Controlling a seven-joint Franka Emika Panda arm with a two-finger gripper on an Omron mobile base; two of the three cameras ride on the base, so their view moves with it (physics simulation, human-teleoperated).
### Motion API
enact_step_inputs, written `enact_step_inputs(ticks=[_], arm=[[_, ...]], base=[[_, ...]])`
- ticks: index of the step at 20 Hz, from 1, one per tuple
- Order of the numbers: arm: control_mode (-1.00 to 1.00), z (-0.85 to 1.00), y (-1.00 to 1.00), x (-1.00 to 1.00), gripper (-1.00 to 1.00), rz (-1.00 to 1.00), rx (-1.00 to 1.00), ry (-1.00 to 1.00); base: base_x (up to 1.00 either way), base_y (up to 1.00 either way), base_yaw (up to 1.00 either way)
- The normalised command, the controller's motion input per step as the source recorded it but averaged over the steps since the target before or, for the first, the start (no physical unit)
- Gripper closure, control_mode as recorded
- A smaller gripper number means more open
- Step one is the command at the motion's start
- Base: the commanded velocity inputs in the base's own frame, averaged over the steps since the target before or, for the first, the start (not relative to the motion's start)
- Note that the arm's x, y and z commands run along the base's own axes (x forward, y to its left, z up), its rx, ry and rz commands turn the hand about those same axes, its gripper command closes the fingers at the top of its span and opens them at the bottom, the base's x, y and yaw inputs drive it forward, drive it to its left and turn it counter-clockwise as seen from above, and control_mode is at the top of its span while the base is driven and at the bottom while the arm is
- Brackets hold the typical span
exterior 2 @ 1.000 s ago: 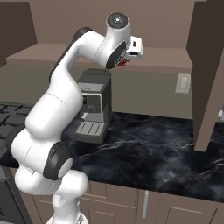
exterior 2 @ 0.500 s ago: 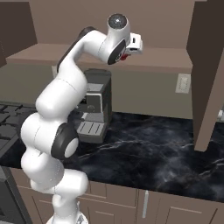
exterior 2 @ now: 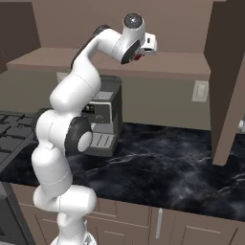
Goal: Pick the bell pepper from the counter and place it in the cabinet. Then close the cabinet.
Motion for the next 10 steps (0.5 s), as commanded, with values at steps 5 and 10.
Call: enact_step_inputs(ticks=[5,10], arm=[[-1.00,0.00,-0.15,0.31,-1.00,0.01,0.03,-0.07],[-1.00,0.00,-0.35,0.00,-1.00,0.00,0.01,-0.29]], base=[[0.00,0.00,0.00],[0.00,0.00,0.00]])
